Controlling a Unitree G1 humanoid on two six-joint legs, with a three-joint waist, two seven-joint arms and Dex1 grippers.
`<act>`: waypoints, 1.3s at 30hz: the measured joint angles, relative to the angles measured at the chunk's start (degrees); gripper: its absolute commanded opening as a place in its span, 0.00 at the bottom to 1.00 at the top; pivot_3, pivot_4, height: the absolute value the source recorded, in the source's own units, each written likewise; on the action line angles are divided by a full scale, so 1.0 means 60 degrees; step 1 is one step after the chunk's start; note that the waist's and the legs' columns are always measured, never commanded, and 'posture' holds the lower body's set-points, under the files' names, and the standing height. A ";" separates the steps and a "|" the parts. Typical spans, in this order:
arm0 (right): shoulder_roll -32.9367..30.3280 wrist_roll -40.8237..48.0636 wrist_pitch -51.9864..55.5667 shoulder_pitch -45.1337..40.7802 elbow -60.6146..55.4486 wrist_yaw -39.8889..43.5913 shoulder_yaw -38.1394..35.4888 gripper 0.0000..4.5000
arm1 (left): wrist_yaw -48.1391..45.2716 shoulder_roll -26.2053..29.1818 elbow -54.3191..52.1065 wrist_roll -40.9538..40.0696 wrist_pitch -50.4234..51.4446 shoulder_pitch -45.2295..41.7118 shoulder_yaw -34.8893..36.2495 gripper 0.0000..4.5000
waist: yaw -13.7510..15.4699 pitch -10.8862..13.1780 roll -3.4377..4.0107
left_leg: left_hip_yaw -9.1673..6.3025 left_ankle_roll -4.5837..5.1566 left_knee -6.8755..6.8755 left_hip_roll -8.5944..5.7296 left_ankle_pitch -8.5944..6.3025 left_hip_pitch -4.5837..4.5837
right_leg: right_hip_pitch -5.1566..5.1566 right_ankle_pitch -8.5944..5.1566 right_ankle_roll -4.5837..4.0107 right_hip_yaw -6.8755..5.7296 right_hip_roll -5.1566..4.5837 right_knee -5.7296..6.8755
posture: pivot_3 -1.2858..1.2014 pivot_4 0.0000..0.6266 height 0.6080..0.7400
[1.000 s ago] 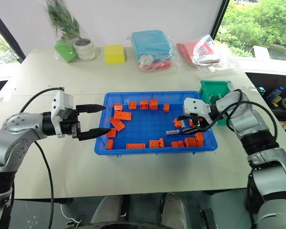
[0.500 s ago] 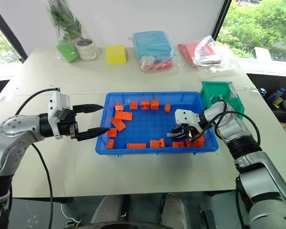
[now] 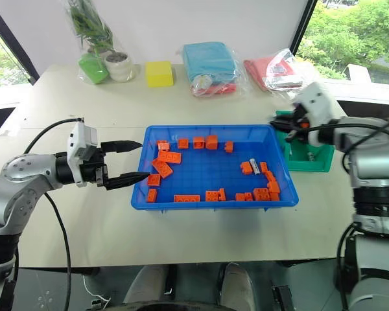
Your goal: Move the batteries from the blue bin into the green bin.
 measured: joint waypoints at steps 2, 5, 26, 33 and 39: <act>-0.0189 -0.0125 0.0228 0.0473 0.0001 -0.0454 -0.0164 0.01 | -0.0078 -0.0008 0.0133 0.0017 -0.0030 -0.0136 -0.0038 1.00 | -0.0024 0.0000 0.0001 | 0.0007 0.0002 -0.0002 0.0002 0.0001 -0.0003 | 0.0020 0.0001 0.0001 0.0000 0.0000 0.0003 | 0.52 0.24 0.72; -0.0191 -0.0251 0.0448 0.0803 0.0093 -0.0972 -0.0155 0.24 | -0.0169 -0.0079 0.0276 0.0080 -0.0095 -0.0380 -0.0199 1.00 | -0.0097 0.0007 0.0018 | 0.0027 0.0005 -0.0003 0.0010 0.0003 -0.0002 | 0.0009 0.0008 0.0008 0.0003 0.0000 0.0017 | 0.52 0.24 0.72; 0.0154 0.1592 0.3293 0.2411 -0.3871 -0.1295 0.0610 0.66 | -0.0094 -0.0170 0.0062 0.0168 -0.0204 -0.0129 -0.0276 1.00 | -0.0246 0.0003 0.0009 | -0.0001 0.0005 0.0001 0.0009 -0.0003 -0.0012 | -0.0004 0.0000 -0.0001 0.0001 -0.0002 -0.0008 | 0.52 0.24 0.72; -0.0023 0.0930 0.1331 0.2109 -0.2804 -0.0746 0.1892 0.66 | -0.0064 -0.0127 0.0066 0.0166 -0.0168 -0.0191 -0.0204 1.00 | -0.0275 -0.0002 0.0000 | 0.0002 0.0009 -0.0003 0.0007 0.0000 -0.0012 | 0.0013 0.0002 0.0002 0.0000 0.0002 0.0001 | 0.52 0.24 0.72; 0.0027 -0.0108 -0.0537 0.1209 -0.1152 -0.0213 0.3120 0.66 | 0.0007 -0.0048 0.0074 0.0163 -0.0068 -0.0262 -0.0121 1.00 | -0.0252 -0.0002 -0.0004 | 0.0001 0.0010 0.0003 0.0001 0.0000 -0.0010 | 0.0013 0.0003 0.0003 0.0000 0.0000 0.0002 | 0.52 0.24 0.72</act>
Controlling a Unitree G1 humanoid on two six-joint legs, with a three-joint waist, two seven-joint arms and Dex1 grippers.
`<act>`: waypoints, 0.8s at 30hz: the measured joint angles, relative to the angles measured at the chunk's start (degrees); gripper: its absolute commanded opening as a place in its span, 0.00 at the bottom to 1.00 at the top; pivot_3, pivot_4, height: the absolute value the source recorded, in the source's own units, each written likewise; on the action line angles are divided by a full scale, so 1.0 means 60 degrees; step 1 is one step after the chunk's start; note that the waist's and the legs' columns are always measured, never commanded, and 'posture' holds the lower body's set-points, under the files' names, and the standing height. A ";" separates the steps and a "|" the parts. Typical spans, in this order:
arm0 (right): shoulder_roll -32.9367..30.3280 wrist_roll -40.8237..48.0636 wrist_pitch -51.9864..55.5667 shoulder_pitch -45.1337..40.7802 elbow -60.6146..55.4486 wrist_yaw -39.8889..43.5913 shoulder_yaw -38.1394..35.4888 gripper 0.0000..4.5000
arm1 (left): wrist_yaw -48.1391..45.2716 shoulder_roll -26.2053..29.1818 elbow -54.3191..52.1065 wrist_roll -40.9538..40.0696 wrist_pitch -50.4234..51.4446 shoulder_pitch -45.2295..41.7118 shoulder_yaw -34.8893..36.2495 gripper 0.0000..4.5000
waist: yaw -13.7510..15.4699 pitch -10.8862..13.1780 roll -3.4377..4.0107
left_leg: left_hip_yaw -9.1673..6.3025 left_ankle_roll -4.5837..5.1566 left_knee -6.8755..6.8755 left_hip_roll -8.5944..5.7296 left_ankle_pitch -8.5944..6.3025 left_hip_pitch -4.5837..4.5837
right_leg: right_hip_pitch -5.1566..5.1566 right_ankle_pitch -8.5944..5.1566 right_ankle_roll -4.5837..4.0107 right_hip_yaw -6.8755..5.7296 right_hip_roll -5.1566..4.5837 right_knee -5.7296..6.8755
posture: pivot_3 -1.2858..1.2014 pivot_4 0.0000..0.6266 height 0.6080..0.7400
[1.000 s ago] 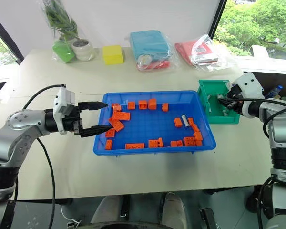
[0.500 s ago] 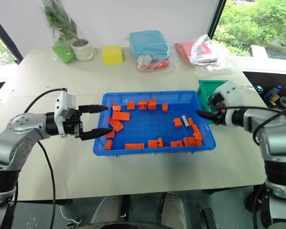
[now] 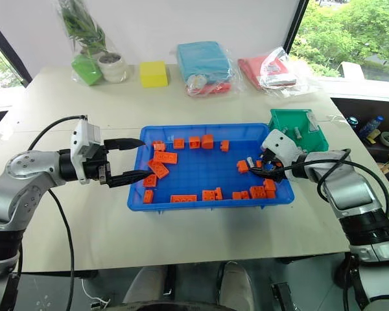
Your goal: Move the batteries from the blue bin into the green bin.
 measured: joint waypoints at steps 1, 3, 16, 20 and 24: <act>0.0021 -0.0215 -0.0407 -0.0206 0.0310 0.0108 0.0216 0.66 | 0.0003 0.0002 0.0005 0.0000 0.0005 -0.0008 0.0005 1.00 | -0.0008 -0.0002 -0.0003 | 0.0000 0.0000 0.0001 0.0000 0.0000 0.0002 | 0.0001 0.0000 0.0000 0.0000 0.0000 -0.0002 | 0.52 0.24 0.72; 0.0084 -0.0578 -0.1013 -0.0549 0.0850 0.0232 0.0494 0.66 | 0.0007 0.0003 0.0006 0.0000 0.0005 -0.0032 0.0011 1.00 | -0.0011 -0.0005 -0.0010 | 0.0000 0.0000 0.0004 0.0000 0.0000 0.0003 | 0.0001 0.0000 0.0001 0.0000 0.0000 -0.0001 | 0.52 0.24 0.72; 0.0523 -0.1601 -0.1785 -0.1561 0.1897 0.1422 0.1099 0.66 | 0.0111 0.0002 0.0002 0.0000 0.0014 -0.0083 0.0177 1.00 | -0.0026 -0.0010 -0.0018 | -0.0001 -0.0001 0.0002 0.0002 0.0000 0.0018 | 0.0023 0.0014 0.0023 0.0000 0.0002 0.0010 | 0.52 0.24 0.72; 0.1047 -0.1771 -0.0659 -0.1639 0.1272 0.1140 0.1117 0.66 | 0.0175 -0.0001 -0.0013 0.0000 0.0019 -0.0066 0.0190 1.00 | -0.0027 -0.0009 -0.0016 | -0.0001 -0.0001 0.0000 0.0004 0.0000 0.0018 | 0.0021 0.0016 0.0024 0.0000 0.0002 0.0015 | 0.52 0.24 0.72; 0.1091 -0.1784 0.0287 -0.1583 0.0456 0.1067 0.1128 0.66 | 0.0203 0.0000 -0.0027 0.0000 0.0018 0.0010 0.0215 1.00 | -0.0004 0.0004 0.0006 | -0.0002 -0.0001 0.0000 0.0000 0.0001 0.0003 | 0.0011 0.0023 0.0017 0.0001 0.0000 0.0016 | 0.52 0.24 0.72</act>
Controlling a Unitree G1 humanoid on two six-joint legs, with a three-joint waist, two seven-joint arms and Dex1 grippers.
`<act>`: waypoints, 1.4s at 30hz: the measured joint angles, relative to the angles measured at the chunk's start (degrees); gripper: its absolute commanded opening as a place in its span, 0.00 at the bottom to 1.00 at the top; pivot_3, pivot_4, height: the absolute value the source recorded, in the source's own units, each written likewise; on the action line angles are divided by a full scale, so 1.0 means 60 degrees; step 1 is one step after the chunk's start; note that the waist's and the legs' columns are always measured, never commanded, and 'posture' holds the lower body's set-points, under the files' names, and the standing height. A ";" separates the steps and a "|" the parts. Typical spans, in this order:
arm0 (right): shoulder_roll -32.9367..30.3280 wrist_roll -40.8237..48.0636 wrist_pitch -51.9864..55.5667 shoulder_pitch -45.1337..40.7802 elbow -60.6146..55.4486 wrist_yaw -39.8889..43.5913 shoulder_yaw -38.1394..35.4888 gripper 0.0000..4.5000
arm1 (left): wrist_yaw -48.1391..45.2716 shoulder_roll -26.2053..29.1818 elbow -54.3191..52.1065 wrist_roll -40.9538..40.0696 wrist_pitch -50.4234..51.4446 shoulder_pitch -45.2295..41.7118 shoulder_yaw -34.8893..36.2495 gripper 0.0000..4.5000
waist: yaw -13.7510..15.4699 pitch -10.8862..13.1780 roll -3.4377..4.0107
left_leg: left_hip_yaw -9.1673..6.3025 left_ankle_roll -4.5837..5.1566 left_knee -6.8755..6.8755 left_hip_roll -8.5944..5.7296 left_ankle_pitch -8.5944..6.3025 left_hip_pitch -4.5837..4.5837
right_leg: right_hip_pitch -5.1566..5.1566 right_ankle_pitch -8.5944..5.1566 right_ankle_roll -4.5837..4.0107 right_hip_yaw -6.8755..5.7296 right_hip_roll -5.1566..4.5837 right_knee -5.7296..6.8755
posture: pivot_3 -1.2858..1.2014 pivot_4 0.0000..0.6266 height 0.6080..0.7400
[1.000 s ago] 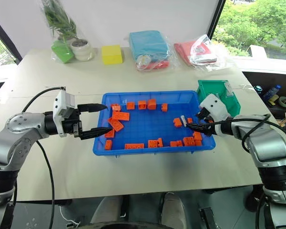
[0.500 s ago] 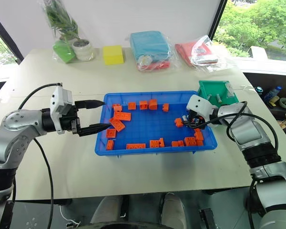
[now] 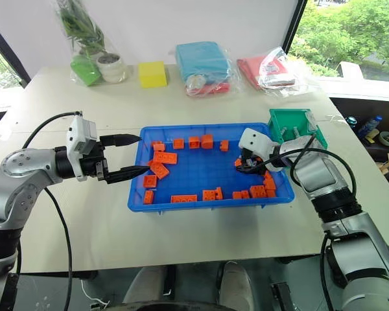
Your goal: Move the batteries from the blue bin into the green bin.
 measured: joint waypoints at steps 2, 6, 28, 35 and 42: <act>-0.0371 0.0036 0.0369 0.0071 -0.0805 0.0119 -0.0047 0.66 | 0.0007 -0.0001 -0.0008 0.0000 0.0000 0.0084 0.0015 1.00 | 0.0011 0.0000 -0.0001 | -0.0002 0.0000 0.0001 -0.0003 0.0000 -0.0008 | -0.0005 -0.0003 0.0004 0.0000 -0.0001 -0.0002 | 0.52 0.24 0.72; -0.1077 0.0462 0.1282 0.0066 -0.2016 0.0427 -0.0546 0.66 | 0.0000 -0.0003 -0.0024 0.0001 -0.0026 0.0092 0.0027 1.00 | -0.0003 -0.0003 -0.0005 | -0.0006 -0.0002 0.0001 -0.0001 -0.0002 -0.0007 | -0.0008 -0.0008 0.0004 -0.0001 0.0001 -0.0004 | 0.52 0.24 0.72; -0.1463 0.0702 0.4981 -0.0406 -0.2284 -0.0412 -0.0200 0.66 | -0.0100 -0.0479 0.0271 0.0182 -0.0423 -0.0386 -0.0430 1.00 | 0.0004 -0.0005 -0.0008 | -0.0006 0.0000 0.0004 -0.0004 -0.0001 -0.0014 | -0.0019 -0.0007 0.0002 -0.0001 -0.0002 -0.0007 | 0.52 0.24 0.72; -0.1449 0.0750 0.4793 -0.0389 -0.2365 -0.0508 0.0361 0.98 | -0.0093 -0.0665 0.0273 0.0242 -0.0469 -0.0387 -0.0443 1.00 | -0.0023 -0.0006 -0.0009 | -0.0006 0.0001 0.0002 -0.0002 -0.0001 -0.0015 | -0.0016 -0.0004 0.0006 0.0000 0.0001 -0.0001 | 0.52 0.24 0.72; -0.1185 0.0684 0.4585 -0.0581 -0.1810 -0.0757 0.0673 0.98 | -0.0086 -0.0668 0.0278 0.0254 -0.0468 -0.0382 -0.0439 1.00 | -0.0008 -0.0007 -0.0012 | -0.0006 0.0001 0.0003 -0.0003 0.0000 -0.0014 | -0.0011 -0.0004 0.0007 -0.0001 0.0001 -0.0001 | 0.52 0.24 0.72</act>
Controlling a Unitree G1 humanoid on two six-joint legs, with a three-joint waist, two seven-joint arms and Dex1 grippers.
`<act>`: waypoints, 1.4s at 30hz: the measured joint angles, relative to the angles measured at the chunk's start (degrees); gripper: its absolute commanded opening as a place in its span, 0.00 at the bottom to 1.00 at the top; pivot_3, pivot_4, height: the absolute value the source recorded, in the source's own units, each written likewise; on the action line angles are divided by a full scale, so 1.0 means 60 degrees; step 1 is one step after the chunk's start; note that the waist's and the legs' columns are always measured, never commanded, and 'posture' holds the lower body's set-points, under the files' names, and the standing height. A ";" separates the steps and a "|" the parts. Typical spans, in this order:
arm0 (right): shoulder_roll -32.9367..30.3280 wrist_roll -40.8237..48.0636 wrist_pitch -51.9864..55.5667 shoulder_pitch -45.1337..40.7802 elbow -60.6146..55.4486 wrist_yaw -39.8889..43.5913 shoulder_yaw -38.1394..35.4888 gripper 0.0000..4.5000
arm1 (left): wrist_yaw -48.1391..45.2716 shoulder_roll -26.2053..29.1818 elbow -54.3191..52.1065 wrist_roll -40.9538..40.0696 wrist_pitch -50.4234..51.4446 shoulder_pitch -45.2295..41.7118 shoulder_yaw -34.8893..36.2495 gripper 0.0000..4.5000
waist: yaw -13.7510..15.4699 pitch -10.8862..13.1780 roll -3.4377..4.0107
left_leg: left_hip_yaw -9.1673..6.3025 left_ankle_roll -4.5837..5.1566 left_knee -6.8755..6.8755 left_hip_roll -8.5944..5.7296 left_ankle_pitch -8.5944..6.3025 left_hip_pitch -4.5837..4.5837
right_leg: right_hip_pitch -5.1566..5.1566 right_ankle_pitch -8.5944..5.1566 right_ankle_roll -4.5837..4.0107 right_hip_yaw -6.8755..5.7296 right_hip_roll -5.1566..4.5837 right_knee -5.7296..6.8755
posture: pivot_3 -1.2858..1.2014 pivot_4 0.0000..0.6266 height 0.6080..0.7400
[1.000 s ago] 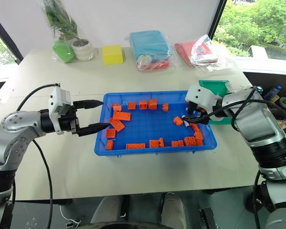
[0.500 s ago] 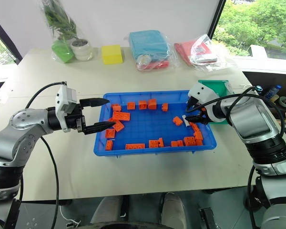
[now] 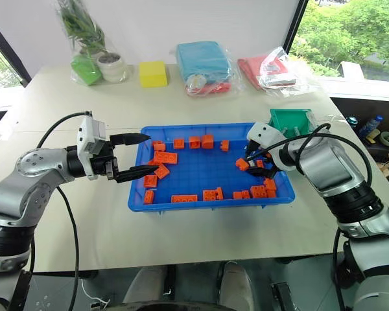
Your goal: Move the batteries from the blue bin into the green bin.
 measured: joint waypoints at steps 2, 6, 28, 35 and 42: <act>-0.0001 -0.0033 -0.0188 0.0001 0.0136 0.0036 0.0148 0.98 | 0.0015 0.0000 0.0000 0.0000 0.0001 0.0002 0.0001 1.00 | -0.0009 0.0000 -0.0001 | 0.0001 0.0000 0.0000 0.0000 0.0000 0.0000 | 0.0000 0.0000 0.0000 0.0000 0.0000 0.0000 | 0.52 0.24 0.72; 0.0099 -0.0189 -0.0638 -0.0009 0.0574 0.0098 0.0528 0.98 | 0.0062 0.0000 0.0000 -0.0005 0.0003 0.0001 0.0005 1.00 | -0.0016 0.0000 0.0000 | 0.0001 0.0000 0.0000 0.0001 0.0000 0.0001 | -0.0002 0.0000 0.0001 0.0000 0.0002 0.0002 | 0.52 0.24 0.72; 0.0657 -0.0732 -0.1547 -0.0340 0.1446 0.0724 0.1045 0.14 | 0.0129 0.0003 0.0144 -0.0026 0.0016 -0.0143 0.0042 1.00 | -0.0007 -0.0006 -0.0010 | -0.0001 0.0000 0.0004 0.0000 0.0001 0.0002 | 0.0003 0.0003 0.0003 -0.0001 0.0003 0.0008 | 0.52 0.24 0.72; 0.0568 -0.0591 -0.1125 -0.0050 0.0836 0.0748 0.0786 0.14 | -0.0017 0.0001 0.0325 -0.0023 0.0006 -0.0373 0.0033 1.00 | -0.0014 -0.0004 -0.0006 | -0.0001 0.0000 0.0005 0.0001 0.0001 0.0001 | -0.0001 0.0003 0.0002 -0.0001 0.0003 0.0009 | 0.52 0.24 0.72; 0.0503 0.0587 -0.0268 -0.0545 -0.0334 0.0394 -0.1802 0.14 | -0.0236 0.0029 0.0390 -0.0022 -0.0004 -0.0303 0.0036 1.00 | -0.0004 0.0002 0.0004 | -0.0001 0.0000 0.0007 0.0001 0.0000 -0.0003 | -0.0002 0.0006 0.0003 -0.0001 0.0003 0.0008 | 0.52 0.24 0.72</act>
